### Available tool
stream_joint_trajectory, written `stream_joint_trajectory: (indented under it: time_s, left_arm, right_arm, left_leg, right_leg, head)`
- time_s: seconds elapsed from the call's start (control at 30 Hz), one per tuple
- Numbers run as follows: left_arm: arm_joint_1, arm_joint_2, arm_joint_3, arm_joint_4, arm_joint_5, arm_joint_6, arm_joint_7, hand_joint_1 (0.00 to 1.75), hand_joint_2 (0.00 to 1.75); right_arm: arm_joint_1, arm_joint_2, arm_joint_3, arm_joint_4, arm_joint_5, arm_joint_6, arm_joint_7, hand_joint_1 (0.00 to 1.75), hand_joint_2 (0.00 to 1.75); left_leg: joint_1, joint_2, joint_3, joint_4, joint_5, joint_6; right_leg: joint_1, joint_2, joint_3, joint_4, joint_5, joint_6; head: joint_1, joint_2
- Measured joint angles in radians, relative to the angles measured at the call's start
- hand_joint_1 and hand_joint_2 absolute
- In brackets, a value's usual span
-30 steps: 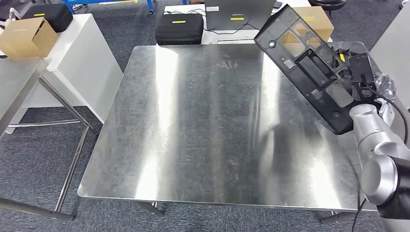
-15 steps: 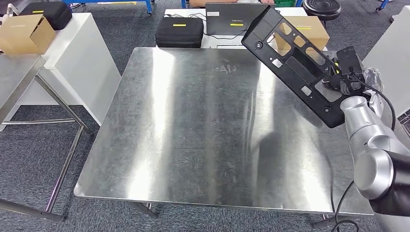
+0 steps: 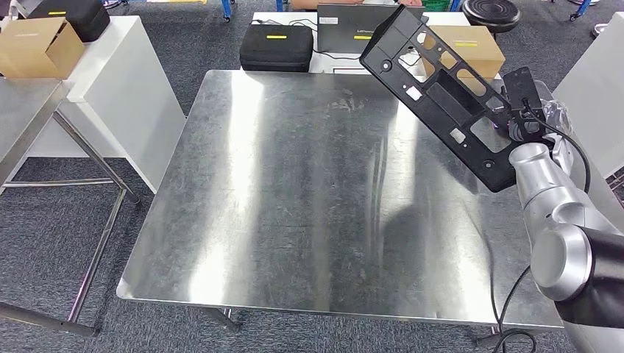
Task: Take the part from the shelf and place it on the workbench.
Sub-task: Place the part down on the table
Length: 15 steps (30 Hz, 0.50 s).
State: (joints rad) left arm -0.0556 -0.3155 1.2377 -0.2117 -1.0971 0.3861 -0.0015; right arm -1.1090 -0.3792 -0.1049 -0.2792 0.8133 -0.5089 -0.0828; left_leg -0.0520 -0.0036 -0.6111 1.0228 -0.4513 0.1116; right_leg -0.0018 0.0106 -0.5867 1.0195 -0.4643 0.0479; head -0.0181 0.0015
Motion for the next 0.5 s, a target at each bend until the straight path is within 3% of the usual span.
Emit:
stream_joint_trajectory:
  time_s: [0.5]
  left_arm:
    - [0.0,0.0,0.0,0.0,0.001,-0.007,-0.003,0.0,0.0]
  right_arm:
    - [-0.003,0.0,0.0,0.0,0.019,0.016,-0.01,1.75,1.75]
  left_leg:
    - [-0.004,0.0,0.0,-0.001,0.001,-0.001]
  right_leg:
    - [-0.002,-0.001,0.004,-0.006,0.0,0.0]
  head:
    - [0.0,0.0]
